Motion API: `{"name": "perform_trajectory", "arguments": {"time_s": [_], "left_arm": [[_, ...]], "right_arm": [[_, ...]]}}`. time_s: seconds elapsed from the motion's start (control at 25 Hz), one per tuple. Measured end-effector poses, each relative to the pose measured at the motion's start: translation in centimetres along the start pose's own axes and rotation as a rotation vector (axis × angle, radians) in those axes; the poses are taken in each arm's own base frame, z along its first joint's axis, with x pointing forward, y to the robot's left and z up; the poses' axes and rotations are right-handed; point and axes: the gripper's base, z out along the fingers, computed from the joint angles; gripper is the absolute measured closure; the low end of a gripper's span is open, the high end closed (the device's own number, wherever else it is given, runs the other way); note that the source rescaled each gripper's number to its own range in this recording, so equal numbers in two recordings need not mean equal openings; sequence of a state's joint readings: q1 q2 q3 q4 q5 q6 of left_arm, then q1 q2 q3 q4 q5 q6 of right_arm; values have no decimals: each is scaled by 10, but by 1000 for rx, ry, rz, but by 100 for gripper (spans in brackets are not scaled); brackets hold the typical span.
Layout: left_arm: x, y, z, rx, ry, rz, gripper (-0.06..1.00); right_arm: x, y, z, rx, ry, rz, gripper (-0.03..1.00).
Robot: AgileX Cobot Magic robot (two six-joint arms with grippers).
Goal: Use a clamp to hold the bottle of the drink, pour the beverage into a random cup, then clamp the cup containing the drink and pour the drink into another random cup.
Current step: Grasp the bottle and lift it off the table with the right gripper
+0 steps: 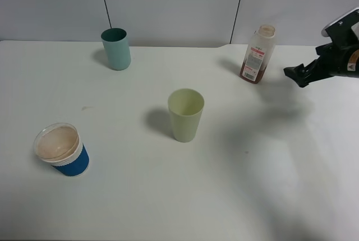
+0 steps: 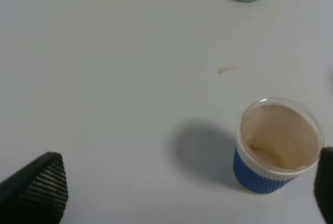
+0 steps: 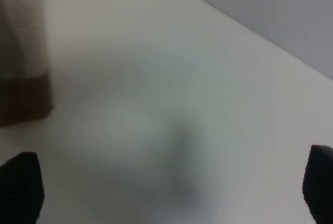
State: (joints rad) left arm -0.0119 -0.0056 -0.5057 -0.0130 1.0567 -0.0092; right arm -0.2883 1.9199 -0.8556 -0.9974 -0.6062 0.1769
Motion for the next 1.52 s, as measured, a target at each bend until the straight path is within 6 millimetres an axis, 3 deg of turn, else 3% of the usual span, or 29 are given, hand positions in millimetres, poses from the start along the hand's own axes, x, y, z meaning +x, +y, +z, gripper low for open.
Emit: {"name": "perform_trajectory", "arguments": {"time_s": [0.28, 0.8, 1.2, 1.4, 1.52], "left_arm": [[0, 0, 0, 0, 0, 0, 7], [0, 0, 0, 0, 0, 0, 7], [0, 0, 0, 0, 0, 0, 7], [0, 0, 0, 0, 0, 0, 7], [0, 0, 0, 0, 0, 0, 7]], "right_arm": [[-5, 25, 19, -99, -5, -36, -3], [-18, 20, 35, -109, -57, -26, -3], [-17, 40, 65, -194, -77, -12, -3], [-18, 43, 70, -209, -94, -7, -3], [-17, 43, 72, -211, -98, -3, 5]]}}
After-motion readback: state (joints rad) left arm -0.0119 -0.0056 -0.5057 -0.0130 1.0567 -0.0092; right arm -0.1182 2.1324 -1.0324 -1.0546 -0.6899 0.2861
